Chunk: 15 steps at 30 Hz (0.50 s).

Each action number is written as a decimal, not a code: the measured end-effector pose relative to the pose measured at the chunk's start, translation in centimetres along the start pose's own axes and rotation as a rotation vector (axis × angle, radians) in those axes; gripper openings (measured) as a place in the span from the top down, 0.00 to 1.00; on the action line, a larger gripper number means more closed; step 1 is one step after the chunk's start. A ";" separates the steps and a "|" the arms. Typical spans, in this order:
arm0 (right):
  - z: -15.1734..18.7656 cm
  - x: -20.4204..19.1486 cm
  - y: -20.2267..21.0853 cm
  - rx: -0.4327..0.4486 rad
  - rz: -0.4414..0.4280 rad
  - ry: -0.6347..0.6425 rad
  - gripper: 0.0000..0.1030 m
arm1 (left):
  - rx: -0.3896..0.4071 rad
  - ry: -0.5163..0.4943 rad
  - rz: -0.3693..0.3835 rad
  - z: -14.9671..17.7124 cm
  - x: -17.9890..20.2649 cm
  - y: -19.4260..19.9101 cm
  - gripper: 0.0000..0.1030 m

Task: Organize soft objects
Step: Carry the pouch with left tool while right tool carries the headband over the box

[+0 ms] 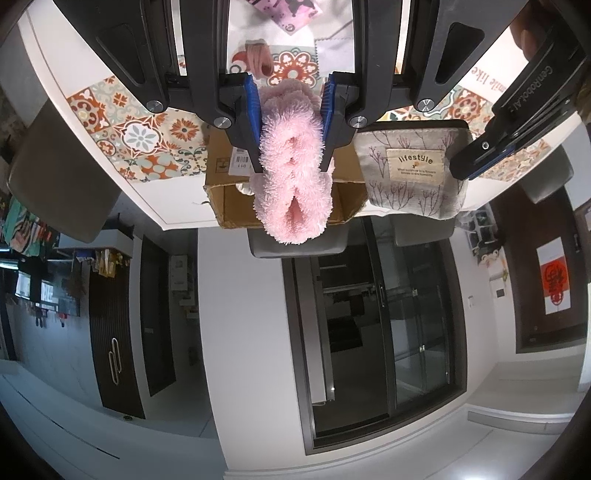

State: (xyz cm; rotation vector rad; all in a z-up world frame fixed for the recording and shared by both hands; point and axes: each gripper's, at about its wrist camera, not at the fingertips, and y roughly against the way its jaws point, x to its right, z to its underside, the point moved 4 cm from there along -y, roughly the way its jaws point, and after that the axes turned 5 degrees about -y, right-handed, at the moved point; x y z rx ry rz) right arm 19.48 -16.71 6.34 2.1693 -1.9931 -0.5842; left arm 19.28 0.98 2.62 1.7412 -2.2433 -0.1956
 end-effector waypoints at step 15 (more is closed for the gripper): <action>-1.4 0.5 1.5 0.063 -0.012 0.001 0.73 | 0.062 -0.041 0.005 -2.0 1.2 1.1 0.90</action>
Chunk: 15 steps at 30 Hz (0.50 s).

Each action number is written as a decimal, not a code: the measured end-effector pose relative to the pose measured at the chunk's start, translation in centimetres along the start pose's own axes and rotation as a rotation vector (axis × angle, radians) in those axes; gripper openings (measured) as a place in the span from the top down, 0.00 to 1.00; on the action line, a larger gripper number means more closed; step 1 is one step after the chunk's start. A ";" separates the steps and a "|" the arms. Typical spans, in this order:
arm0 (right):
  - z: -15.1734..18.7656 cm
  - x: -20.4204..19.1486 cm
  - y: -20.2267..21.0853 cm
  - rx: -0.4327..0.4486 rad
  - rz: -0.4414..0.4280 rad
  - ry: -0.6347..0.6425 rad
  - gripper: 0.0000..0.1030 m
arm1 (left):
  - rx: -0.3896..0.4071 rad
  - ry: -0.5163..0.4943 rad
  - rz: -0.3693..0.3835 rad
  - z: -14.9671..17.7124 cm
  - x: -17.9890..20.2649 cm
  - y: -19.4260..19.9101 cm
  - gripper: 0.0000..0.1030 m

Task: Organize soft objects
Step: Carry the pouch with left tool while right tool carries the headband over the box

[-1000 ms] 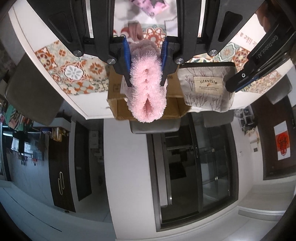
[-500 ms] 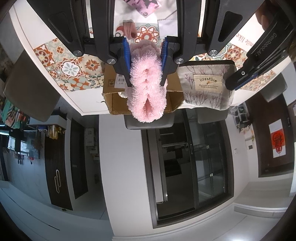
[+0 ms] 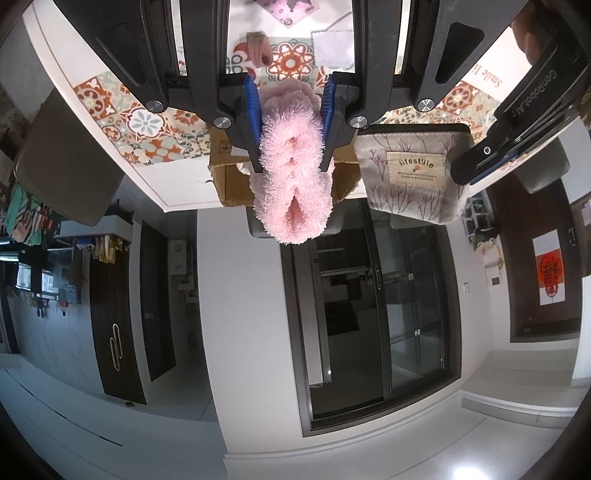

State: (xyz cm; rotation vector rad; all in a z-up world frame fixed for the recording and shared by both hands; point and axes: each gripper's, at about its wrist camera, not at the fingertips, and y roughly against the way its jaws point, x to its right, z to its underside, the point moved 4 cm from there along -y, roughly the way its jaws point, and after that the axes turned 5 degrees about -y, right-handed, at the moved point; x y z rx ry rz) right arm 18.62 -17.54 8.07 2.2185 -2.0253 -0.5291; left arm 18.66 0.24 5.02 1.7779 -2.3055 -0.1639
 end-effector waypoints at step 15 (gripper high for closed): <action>-2.4 0.7 -4.8 0.008 -0.003 -0.002 0.73 | 0.059 -0.050 -0.011 -3.0 -0.5 -5.1 0.90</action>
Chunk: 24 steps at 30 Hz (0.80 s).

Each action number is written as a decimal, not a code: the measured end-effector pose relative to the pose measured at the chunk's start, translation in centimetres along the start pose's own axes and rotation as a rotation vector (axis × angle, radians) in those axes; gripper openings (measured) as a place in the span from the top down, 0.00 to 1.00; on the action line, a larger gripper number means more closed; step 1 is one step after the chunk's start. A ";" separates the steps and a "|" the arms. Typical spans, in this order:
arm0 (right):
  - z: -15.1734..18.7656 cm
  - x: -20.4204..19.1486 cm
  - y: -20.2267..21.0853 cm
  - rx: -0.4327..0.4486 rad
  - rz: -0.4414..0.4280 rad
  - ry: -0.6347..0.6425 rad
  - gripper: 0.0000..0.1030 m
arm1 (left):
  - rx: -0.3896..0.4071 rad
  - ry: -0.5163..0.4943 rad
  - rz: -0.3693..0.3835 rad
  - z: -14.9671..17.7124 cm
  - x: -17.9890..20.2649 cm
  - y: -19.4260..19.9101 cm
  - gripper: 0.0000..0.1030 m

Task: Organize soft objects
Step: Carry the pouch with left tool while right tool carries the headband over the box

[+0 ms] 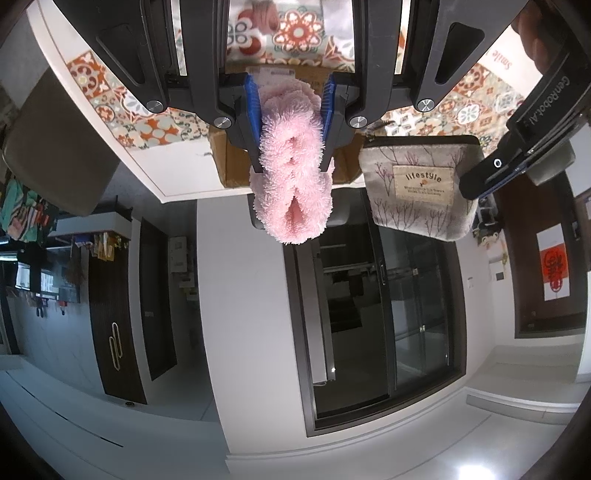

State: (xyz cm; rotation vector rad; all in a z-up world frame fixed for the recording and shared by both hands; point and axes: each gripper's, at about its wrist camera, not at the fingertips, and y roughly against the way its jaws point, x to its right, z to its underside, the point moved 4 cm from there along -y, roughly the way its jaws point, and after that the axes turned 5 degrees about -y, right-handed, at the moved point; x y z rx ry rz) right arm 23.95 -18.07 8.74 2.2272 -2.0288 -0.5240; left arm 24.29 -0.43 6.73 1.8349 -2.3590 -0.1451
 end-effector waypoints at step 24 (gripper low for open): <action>-0.2 2.4 -10.7 -0.083 -0.008 -0.010 0.73 | -0.078 -0.015 -0.015 1.6 -0.8 -10.6 0.90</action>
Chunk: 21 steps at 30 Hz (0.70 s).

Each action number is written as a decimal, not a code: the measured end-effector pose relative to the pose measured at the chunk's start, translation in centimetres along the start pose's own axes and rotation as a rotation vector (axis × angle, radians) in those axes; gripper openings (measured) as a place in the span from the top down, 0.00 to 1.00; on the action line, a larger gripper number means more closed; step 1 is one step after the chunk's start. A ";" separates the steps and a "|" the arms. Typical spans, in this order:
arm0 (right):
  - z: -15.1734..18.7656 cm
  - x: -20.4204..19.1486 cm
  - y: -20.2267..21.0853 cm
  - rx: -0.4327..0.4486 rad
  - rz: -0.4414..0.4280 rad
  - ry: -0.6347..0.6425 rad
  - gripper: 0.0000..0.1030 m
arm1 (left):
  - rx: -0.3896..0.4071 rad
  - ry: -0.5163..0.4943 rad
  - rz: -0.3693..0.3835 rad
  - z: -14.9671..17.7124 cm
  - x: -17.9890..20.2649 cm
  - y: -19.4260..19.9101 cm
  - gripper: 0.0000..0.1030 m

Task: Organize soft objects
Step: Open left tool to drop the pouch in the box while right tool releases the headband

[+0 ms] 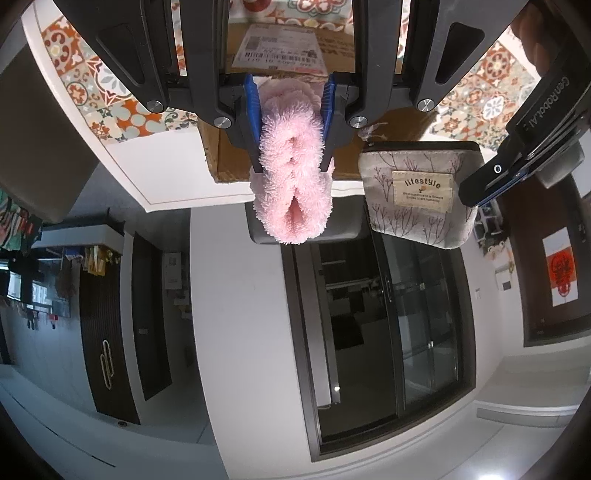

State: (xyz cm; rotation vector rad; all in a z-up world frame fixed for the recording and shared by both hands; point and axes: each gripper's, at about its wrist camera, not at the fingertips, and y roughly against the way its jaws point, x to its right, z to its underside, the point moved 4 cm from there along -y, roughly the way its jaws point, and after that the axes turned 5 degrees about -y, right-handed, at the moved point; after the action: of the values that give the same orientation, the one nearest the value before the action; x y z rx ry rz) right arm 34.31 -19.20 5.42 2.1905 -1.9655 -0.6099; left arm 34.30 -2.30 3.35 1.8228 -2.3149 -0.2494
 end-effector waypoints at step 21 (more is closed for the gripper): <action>2.5 1.4 -6.5 -0.135 -0.043 -0.003 0.70 | -0.194 0.013 0.021 3.4 0.3 -5.6 0.88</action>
State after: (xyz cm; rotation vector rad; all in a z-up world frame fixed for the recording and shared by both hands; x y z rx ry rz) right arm 39.38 -19.23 0.50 2.1563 -1.8256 -0.7297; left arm 38.70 -3.86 -1.30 1.7011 -2.2135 -0.4416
